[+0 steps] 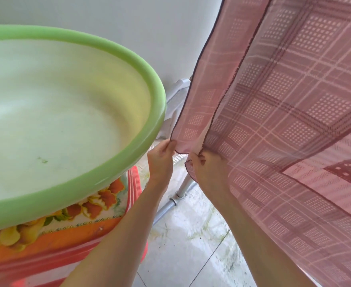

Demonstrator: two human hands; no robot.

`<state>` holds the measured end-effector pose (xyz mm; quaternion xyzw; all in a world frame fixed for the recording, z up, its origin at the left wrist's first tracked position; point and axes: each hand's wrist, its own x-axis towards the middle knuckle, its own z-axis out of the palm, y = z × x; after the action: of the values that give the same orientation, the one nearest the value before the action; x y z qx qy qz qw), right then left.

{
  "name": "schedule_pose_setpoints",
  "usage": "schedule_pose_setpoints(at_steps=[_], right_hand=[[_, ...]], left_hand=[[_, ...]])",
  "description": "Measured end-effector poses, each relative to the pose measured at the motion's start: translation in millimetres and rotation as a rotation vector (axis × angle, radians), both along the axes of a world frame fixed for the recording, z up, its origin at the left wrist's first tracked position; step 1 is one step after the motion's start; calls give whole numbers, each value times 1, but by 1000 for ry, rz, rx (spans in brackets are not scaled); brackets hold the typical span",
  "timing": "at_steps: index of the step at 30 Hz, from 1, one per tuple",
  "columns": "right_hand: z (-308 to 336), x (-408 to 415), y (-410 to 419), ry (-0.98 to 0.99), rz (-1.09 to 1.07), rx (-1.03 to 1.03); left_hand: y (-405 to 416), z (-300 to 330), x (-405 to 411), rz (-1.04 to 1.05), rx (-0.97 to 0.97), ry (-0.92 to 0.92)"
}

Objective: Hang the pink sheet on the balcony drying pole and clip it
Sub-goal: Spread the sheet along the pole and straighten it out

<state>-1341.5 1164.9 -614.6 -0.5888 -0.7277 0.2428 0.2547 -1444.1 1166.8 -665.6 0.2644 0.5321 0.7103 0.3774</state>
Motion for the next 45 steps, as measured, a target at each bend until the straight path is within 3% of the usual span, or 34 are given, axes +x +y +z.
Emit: schedule_pose_setpoints(at_steps=[5,14,23,29,34,42,45], right_hand=[[1,-1,-9,10,32,14],[7,-24,14,-92,135,88],[9,-29,28,-138,87,73],[9,-19,27,-41,45,-41],[13,-11,23,44,58,-102],[7,0,24,128,57,-98],[6,7,22,187,62,-113]], left_hand=[[-3,-19,2,-16,-98,81],[-3,-29,0,-156,-50,-36],[-9,-23,-3,-283,-78,-132],[-13,-20,-2,-386,-93,-87],[-14,-16,2,-459,-91,72],[-13,-16,10,-473,-109,219],[-11,-20,10,-369,-143,201]])
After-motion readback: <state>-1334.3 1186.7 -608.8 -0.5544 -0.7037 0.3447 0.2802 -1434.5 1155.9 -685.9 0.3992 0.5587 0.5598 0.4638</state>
